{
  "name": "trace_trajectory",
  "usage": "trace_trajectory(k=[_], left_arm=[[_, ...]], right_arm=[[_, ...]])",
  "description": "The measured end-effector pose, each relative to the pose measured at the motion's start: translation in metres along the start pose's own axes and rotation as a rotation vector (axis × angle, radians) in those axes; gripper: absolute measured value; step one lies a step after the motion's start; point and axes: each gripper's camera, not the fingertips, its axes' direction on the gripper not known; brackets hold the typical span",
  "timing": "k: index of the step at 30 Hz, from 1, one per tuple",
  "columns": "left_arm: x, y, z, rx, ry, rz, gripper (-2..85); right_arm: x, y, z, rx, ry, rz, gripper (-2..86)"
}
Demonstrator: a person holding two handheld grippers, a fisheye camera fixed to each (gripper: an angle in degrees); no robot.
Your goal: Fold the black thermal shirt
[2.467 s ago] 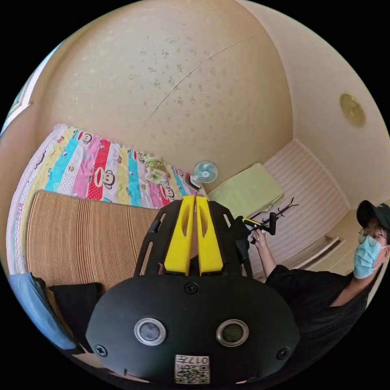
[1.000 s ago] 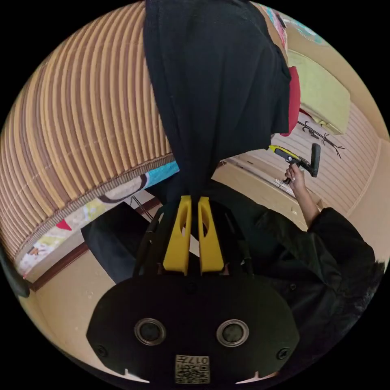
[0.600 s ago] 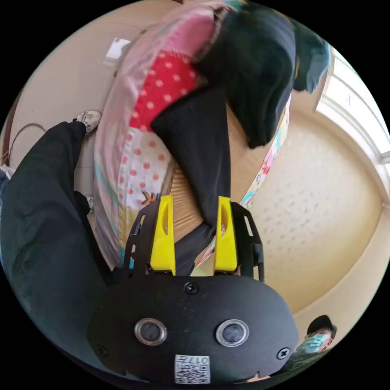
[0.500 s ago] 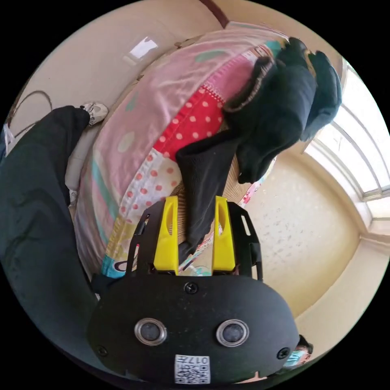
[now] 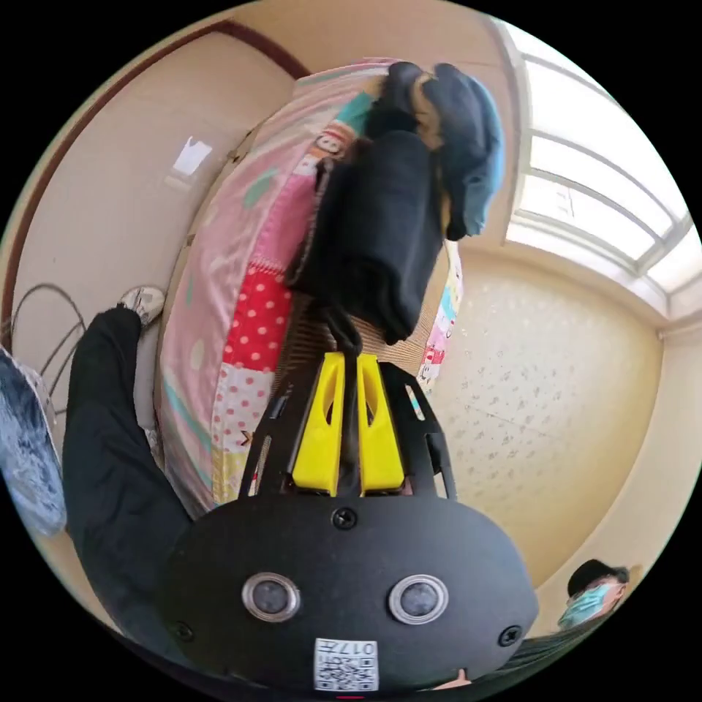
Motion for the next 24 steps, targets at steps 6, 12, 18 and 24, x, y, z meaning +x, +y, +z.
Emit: trace_trajectory(k=[6, 12, 18, 24], left_arm=[[0.191, 0.071, 0.015, -0.014, 0.064, 0.578, 3.6], [0.323, 0.269, 0.178, -0.363, 0.237, 1.113, 3.8], [0.252, 0.514, 0.363, -1.068, 0.172, 1.201, 7.4], [0.134, 0.600, 0.347, -1.394, 0.030, 1.148, 6.4]], right_arm=[[0.008, -0.014, 0.013, 0.028, -0.175, 0.019, 0.3], [0.021, 0.013, -0.001, 0.094, -0.336, 0.042, 0.4], [0.053, 0.071, -0.064, 0.330, -0.288, 0.168, 1.8], [0.044, 0.112, -0.110, 0.513, 0.088, 0.262, 7.8]])
